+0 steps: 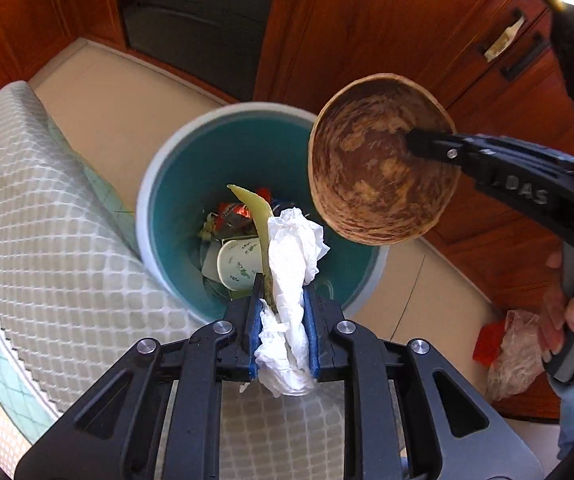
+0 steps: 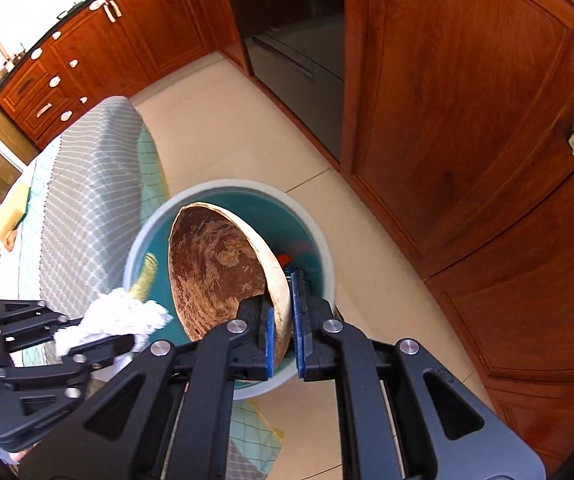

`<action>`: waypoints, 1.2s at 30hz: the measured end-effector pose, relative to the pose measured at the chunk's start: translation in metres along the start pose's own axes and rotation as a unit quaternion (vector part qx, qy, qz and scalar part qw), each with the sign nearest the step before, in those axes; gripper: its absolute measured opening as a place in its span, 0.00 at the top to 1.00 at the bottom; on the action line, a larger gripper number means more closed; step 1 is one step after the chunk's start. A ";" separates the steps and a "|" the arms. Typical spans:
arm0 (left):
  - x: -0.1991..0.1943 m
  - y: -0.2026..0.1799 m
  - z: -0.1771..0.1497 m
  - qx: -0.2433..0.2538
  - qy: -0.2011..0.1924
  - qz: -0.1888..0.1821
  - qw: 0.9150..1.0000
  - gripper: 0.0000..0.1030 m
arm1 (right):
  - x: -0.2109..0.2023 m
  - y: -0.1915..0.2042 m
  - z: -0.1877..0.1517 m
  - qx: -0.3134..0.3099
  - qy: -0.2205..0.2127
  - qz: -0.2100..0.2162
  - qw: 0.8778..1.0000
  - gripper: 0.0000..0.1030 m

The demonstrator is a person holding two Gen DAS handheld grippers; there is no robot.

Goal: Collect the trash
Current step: 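Carry tissue and bowl over the teal bin and open both tools to drop them, then return to the table and grasp the tangerine with the right tool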

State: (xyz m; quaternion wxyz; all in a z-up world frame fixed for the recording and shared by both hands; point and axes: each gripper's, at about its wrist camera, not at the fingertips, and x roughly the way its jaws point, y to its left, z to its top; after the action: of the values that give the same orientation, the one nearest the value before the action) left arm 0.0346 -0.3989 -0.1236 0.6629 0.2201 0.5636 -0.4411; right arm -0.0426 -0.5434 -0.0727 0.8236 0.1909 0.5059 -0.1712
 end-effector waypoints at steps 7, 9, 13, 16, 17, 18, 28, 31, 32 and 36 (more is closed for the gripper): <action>0.014 0.008 0.004 -0.014 -0.003 0.042 0.999 0.43 | 0.023 -0.001 0.005 -0.010 0.022 -0.002 1.000 0.93; 0.010 0.011 0.004 -0.023 -0.005 0.042 0.999 0.40 | 0.027 0.000 0.004 -0.012 0.026 -0.001 1.000 0.93; 0.002 0.016 0.001 -0.023 -0.015 0.051 0.998 0.35 | 0.036 0.009 0.008 -0.019 0.031 0.002 0.999 0.93; -0.008 0.020 -0.004 -0.024 -0.024 0.054 0.998 0.32 | 0.041 0.013 0.008 -0.023 0.038 0.003 0.999 0.92; -0.011 0.020 -0.007 -0.025 -0.027 0.053 0.998 0.30 | 0.042 0.014 0.008 -0.025 0.041 0.004 0.999 0.92; -0.016 0.023 -0.010 -0.027 -0.030 0.052 0.998 0.29 | 0.045 0.017 0.008 -0.027 0.045 0.006 0.999 0.91; -0.041 0.035 -0.018 -0.045 -0.051 0.048 0.997 0.23 | 0.035 0.039 0.011 -0.036 0.039 0.001 0.999 0.19; -0.049 0.041 -0.025 -0.049 -0.056 0.047 0.996 0.21 | 0.033 0.045 0.011 -0.037 0.047 -0.005 0.998 0.17; -0.052 0.044 -0.028 -0.051 -0.058 0.047 0.996 0.20 | 0.033 0.048 0.011 -0.036 0.050 -0.007 0.998 0.16; -0.066 0.056 -0.045 -0.052 -0.067 0.054 0.995 0.18 | 0.029 0.060 0.008 -0.035 0.054 -0.004 0.998 0.16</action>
State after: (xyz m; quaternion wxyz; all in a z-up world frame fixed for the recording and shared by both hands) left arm 0.0584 -0.3126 -0.0847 0.7326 0.1851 0.5277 -0.3882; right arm 0.0041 -0.4980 -0.0866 0.8006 0.1685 0.5561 -0.1461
